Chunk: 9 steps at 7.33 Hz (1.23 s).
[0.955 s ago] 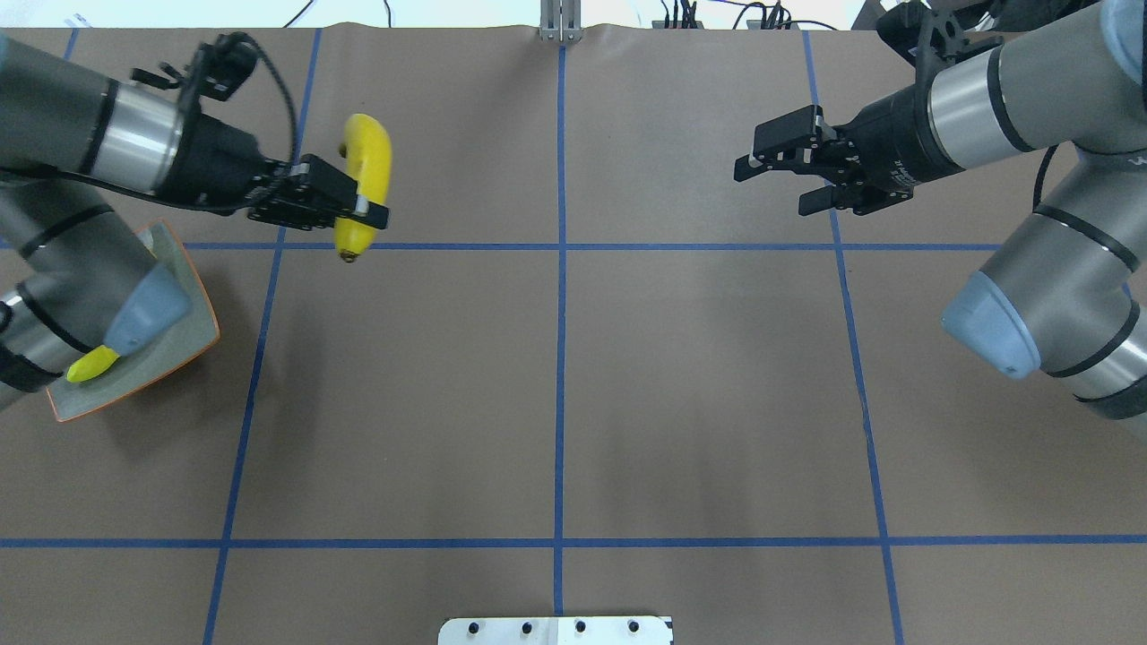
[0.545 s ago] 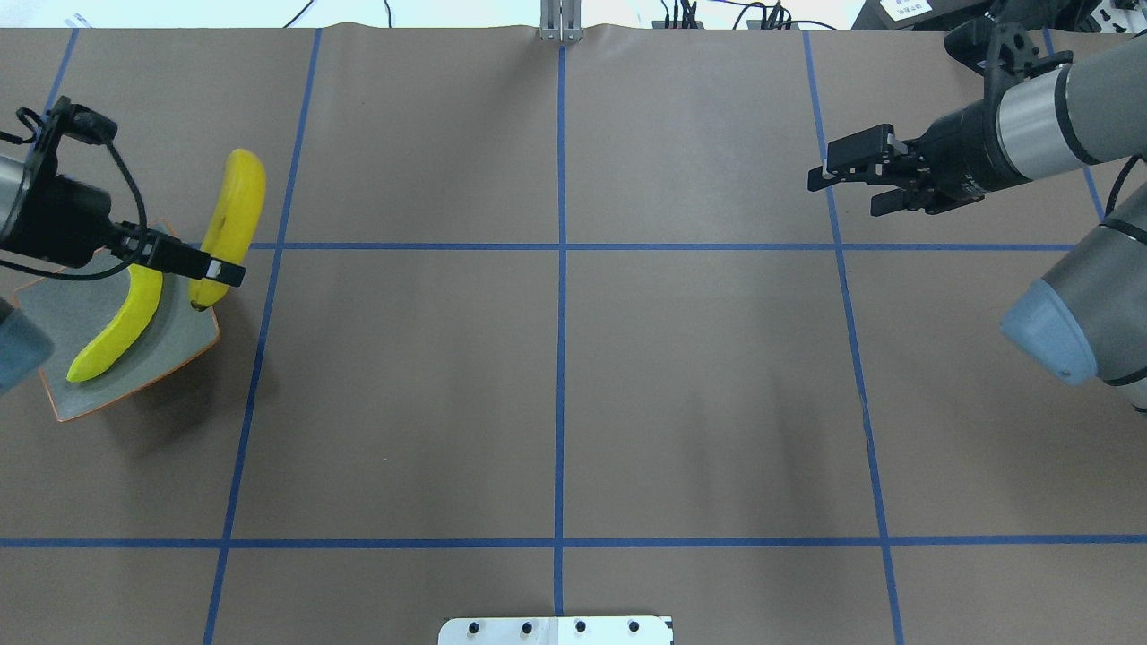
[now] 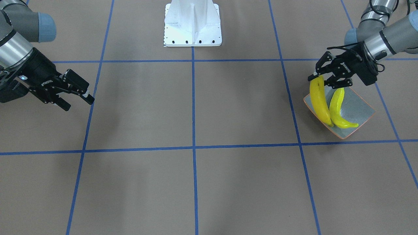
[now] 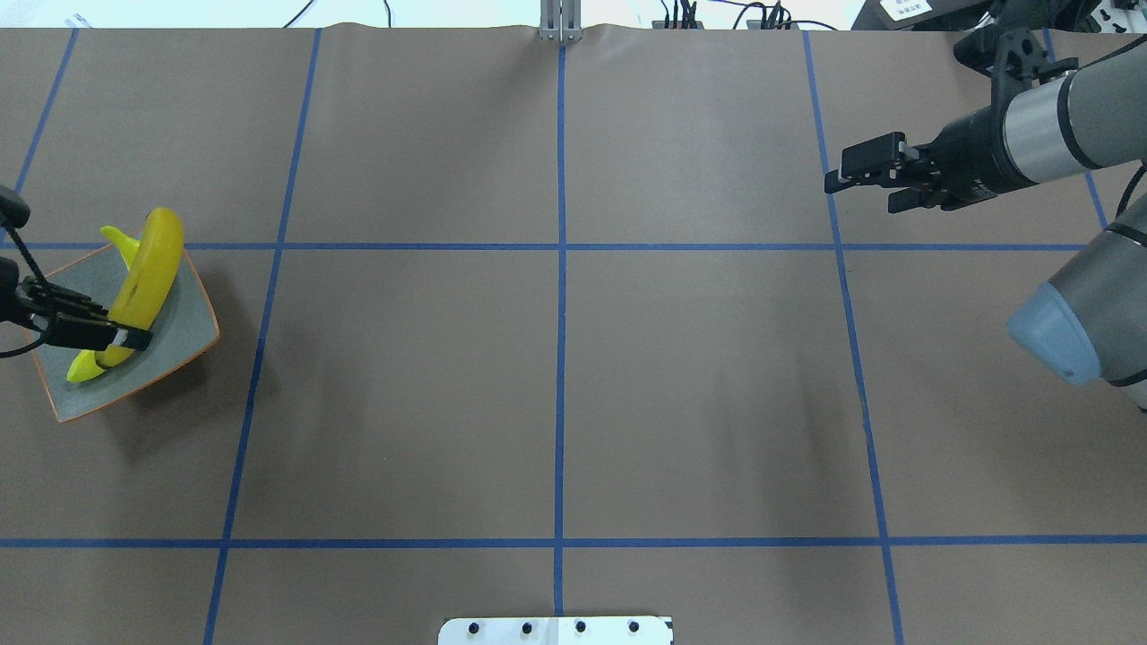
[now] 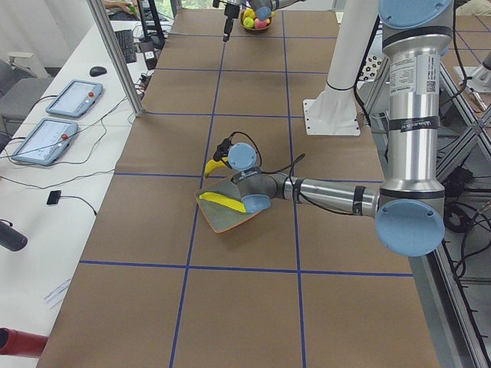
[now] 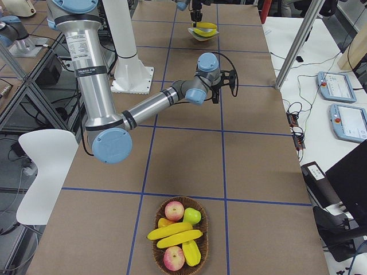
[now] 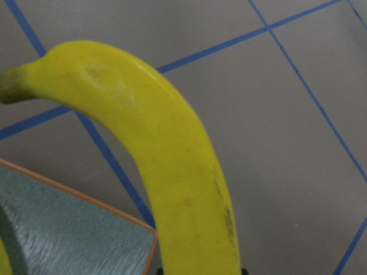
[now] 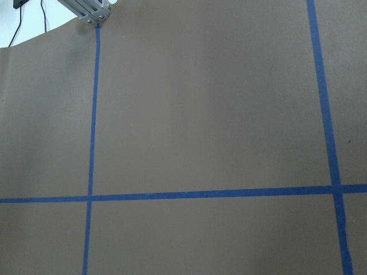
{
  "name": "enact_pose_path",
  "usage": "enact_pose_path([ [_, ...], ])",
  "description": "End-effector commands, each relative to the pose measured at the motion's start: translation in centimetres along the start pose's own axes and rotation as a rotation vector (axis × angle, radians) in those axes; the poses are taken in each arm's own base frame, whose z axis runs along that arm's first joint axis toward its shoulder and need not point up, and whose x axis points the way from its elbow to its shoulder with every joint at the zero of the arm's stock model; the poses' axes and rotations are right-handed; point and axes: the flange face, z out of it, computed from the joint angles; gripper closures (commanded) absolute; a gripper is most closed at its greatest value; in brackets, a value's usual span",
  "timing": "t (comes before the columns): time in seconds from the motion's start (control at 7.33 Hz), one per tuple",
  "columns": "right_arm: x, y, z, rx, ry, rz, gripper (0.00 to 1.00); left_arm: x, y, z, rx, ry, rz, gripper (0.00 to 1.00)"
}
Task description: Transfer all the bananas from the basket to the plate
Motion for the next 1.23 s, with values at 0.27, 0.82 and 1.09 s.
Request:
enact_pose_path([
  [0.27, 0.2, 0.0, 0.0, 0.0, 0.003, -0.001, 0.0, -1.8, 2.6, 1.0, -0.047, -0.055, -0.047, 1.0],
  [0.82, 0.2, 0.0, 0.0, 0.0, 0.003, -0.001, 0.0, -2.3, 1.7, 0.9, -0.007, -0.122, 0.107, 1.0],
  [1.09, 0.2, -0.1, -0.1, 0.002, 0.002, -0.002, 0.0, -2.5, 1.5, 1.3, -0.01, -0.137, 0.12, 1.0],
])
